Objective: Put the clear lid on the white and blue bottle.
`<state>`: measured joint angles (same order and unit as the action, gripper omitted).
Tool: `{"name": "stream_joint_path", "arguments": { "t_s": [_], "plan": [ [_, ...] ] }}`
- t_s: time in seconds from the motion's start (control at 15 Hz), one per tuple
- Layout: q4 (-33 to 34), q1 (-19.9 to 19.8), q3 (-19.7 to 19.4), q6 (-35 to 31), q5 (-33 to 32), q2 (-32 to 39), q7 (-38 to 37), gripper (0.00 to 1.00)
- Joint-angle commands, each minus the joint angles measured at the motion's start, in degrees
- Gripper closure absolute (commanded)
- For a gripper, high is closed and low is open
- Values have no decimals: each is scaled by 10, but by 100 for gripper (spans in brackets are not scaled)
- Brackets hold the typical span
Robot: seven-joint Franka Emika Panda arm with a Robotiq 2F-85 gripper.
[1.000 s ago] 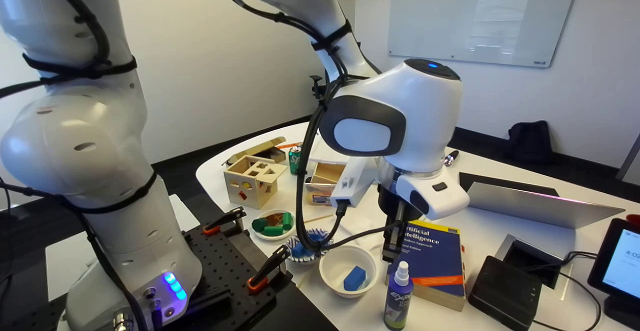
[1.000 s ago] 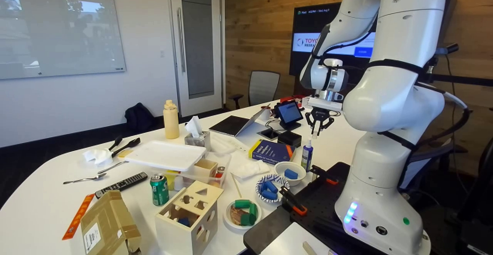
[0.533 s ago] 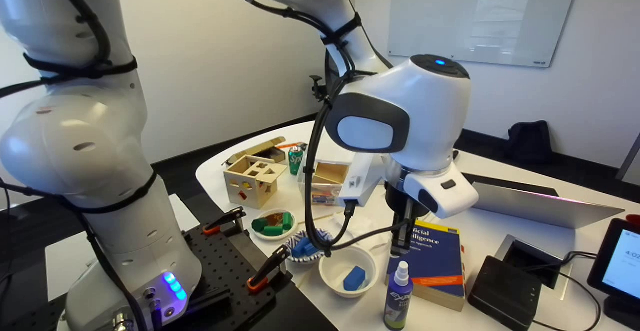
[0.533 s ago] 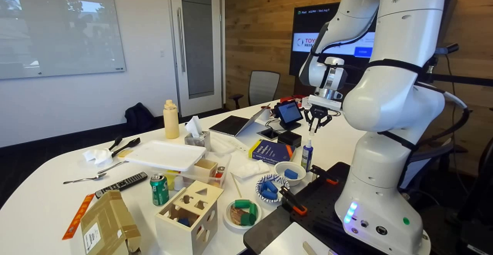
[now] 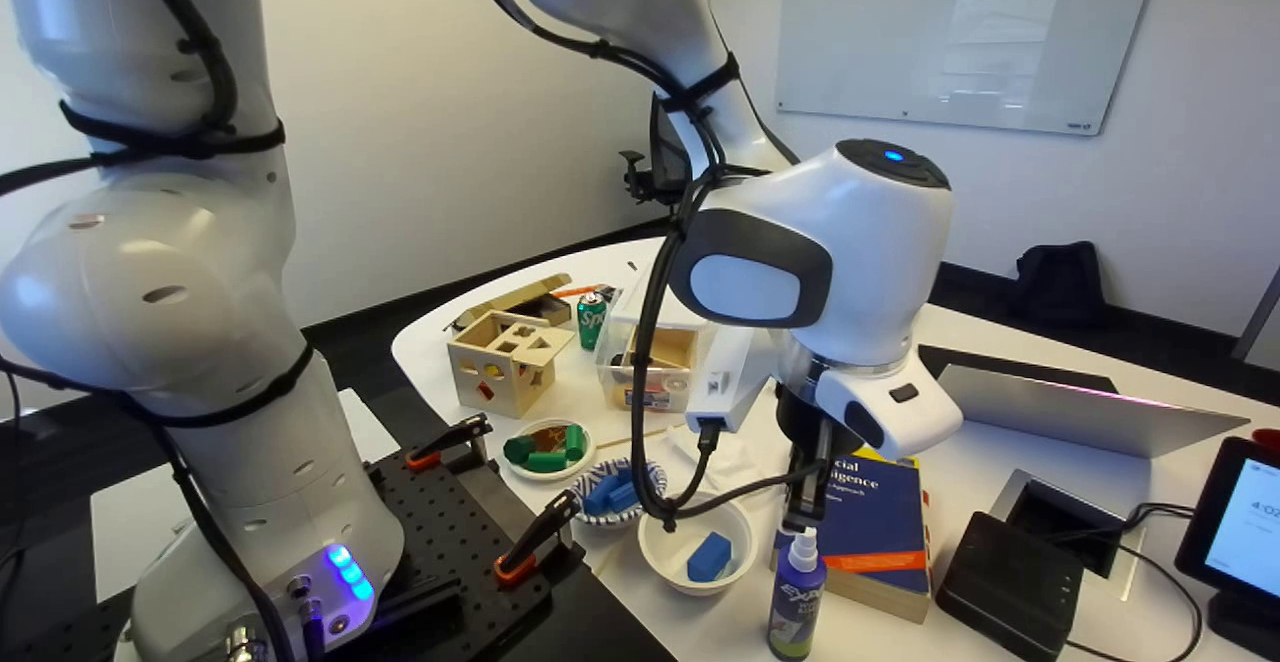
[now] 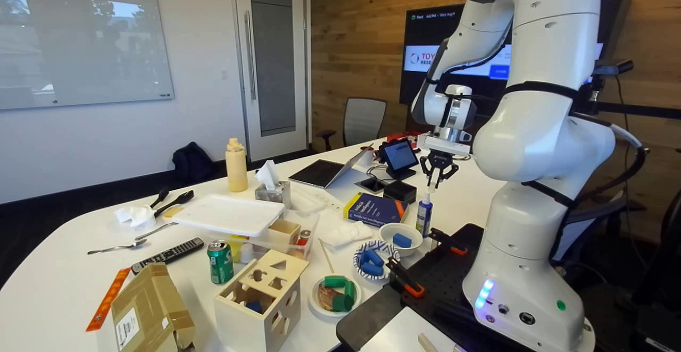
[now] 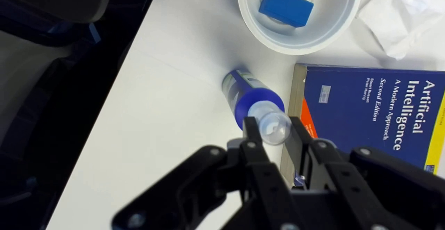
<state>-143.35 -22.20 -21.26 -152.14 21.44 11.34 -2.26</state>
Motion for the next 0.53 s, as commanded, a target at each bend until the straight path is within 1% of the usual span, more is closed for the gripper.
{"name": "stream_joint_path", "arguments": {
  "t_s": [0.0, 0.47],
  "plan": [
    [20, -16, 19, -4, 18, 20, 26, 94],
    [54, -37, 44, -1, 29, 52, 43, 94]
  ]
}}
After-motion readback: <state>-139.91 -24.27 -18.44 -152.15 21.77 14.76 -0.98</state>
